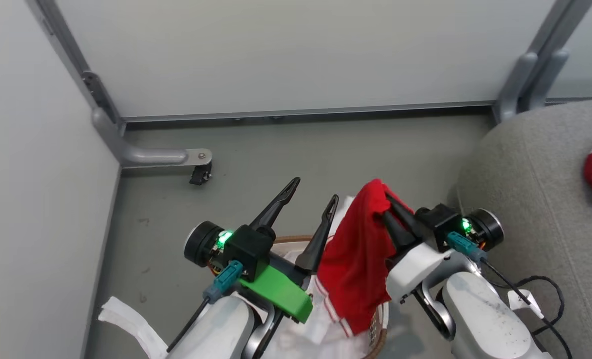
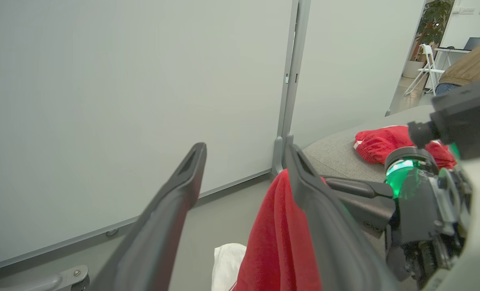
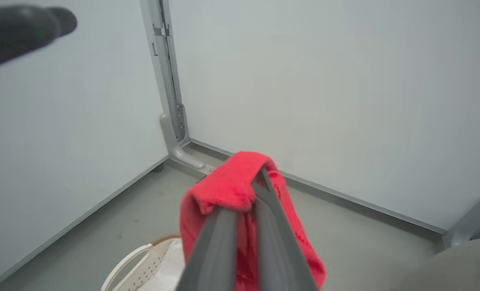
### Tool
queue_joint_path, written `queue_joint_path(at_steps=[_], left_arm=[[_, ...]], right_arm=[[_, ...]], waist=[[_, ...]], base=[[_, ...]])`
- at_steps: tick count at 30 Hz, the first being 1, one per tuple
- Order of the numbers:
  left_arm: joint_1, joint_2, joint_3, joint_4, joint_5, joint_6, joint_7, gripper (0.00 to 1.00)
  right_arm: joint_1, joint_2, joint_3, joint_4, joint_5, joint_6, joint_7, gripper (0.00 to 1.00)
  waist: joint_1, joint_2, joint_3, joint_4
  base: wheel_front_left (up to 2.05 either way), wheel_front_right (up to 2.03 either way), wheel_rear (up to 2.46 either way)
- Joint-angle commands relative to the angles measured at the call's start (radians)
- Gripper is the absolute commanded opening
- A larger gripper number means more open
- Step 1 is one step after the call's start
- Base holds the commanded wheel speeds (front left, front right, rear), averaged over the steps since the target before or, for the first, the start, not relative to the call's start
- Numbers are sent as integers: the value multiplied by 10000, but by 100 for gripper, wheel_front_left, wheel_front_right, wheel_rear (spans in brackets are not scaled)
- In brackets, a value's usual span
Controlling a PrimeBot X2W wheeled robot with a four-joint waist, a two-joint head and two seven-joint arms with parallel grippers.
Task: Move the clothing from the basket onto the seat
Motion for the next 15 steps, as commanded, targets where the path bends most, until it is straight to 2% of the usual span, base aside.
queue_joint_path(at_steps=[1, 9, 15], left_arm=[[180, 30, 149, 48, 99, -27, 5, 100], [359, 28, 889, 123, 562, -154, 7, 100], [245, 36, 1042, 188, 683, -242, 7, 100]], right_arm=[[159, -41, -115, -178, 57, -16, -26, 0], [295, -45, -1073, -983, -1, -18, -26, 0], [406, -38, -1586, -1294, 98, -18, -26, 0]], waist=[[0, 0, 71, -1462], [0, 0, 386, -3850], [0, 0, 648, -5024]], base=[[0, 0, 0], [0, 0, 0], [0, 0, 0]])
